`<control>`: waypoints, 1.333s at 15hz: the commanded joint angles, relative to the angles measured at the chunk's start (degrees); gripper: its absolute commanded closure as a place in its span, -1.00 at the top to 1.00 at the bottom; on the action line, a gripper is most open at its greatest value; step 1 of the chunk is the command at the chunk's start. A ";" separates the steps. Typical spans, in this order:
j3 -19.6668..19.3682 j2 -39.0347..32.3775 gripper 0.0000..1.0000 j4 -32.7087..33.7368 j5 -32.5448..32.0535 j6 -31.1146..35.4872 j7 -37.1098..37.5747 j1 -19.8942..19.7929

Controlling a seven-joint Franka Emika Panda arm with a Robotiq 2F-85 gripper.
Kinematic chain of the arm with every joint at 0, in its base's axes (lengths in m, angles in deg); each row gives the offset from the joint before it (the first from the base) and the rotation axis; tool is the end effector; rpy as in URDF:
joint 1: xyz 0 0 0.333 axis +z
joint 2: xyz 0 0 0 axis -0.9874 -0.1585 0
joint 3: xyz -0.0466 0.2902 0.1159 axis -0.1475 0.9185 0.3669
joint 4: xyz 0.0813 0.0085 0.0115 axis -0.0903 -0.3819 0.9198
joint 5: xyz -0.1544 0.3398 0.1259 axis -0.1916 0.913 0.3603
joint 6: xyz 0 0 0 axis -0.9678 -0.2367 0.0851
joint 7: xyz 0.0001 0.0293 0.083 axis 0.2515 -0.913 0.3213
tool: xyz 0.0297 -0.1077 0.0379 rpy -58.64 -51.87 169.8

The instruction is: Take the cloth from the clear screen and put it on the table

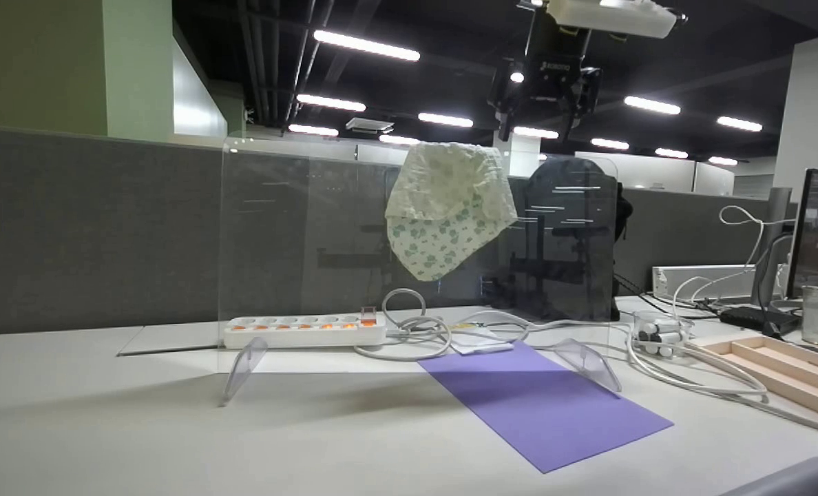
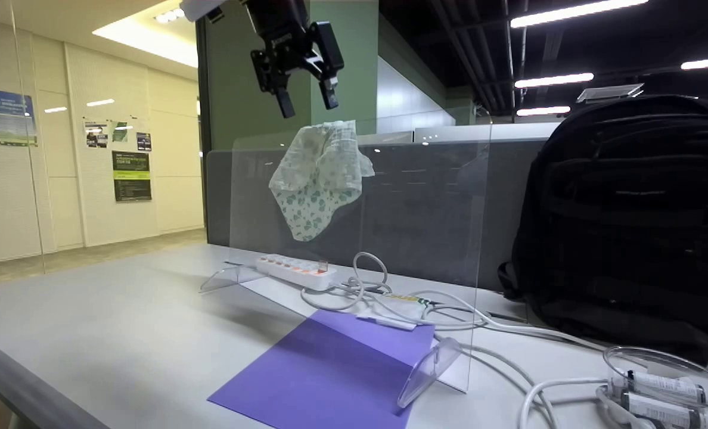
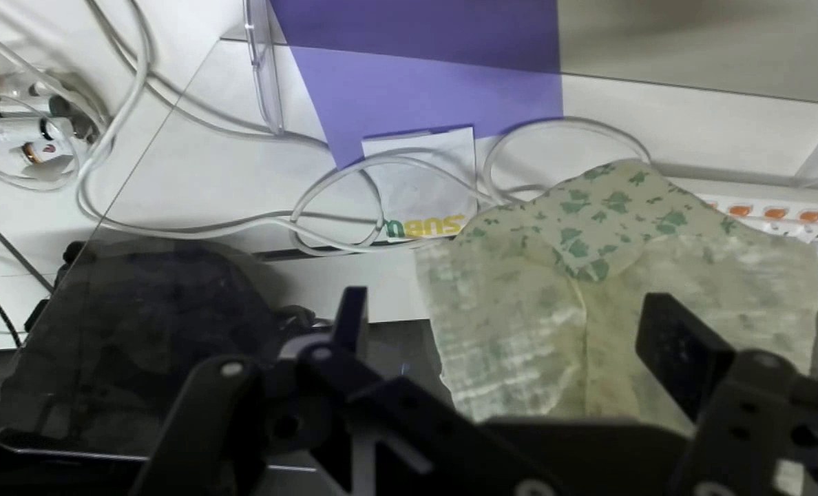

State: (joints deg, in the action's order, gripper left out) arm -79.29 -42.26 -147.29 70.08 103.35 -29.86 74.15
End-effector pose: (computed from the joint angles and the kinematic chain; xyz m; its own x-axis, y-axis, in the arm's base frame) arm 0.4404 -0.0350 0.4715 0.8911 -0.1569 0.4258 -0.1856 -0.9823 0.0266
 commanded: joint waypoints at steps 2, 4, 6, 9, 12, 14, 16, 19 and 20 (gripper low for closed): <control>0.79 -6.10 1.00 1.48 -0.36 6.73 4.41 -0.95; 0.74 -8.48 1.00 1.76 -0.06 10.80 4.70 -0.70; 0.48 -10.41 1.00 1.99 0.78 14.18 4.07 -0.14; -0.15 -12.66 1.00 2.36 2.78 17.93 2.48 1.03; -0.21 -14.18 1.00 2.64 4.01 20.10 2.11 1.74; -0.33 -14.74 0.50 2.69 4.68 21.32 1.86 2.21; -0.49 -15.03 0.33 2.72 5.47 22.28 1.58 2.58; -0.65 -15.03 -0.11 2.68 6.15 23.33 1.37 2.82; -0.73 -15.00 -0.23 2.65 6.53 23.51 1.16 2.93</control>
State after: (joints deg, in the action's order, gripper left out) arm -79.02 -56.58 -145.89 75.15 126.24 -27.99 76.05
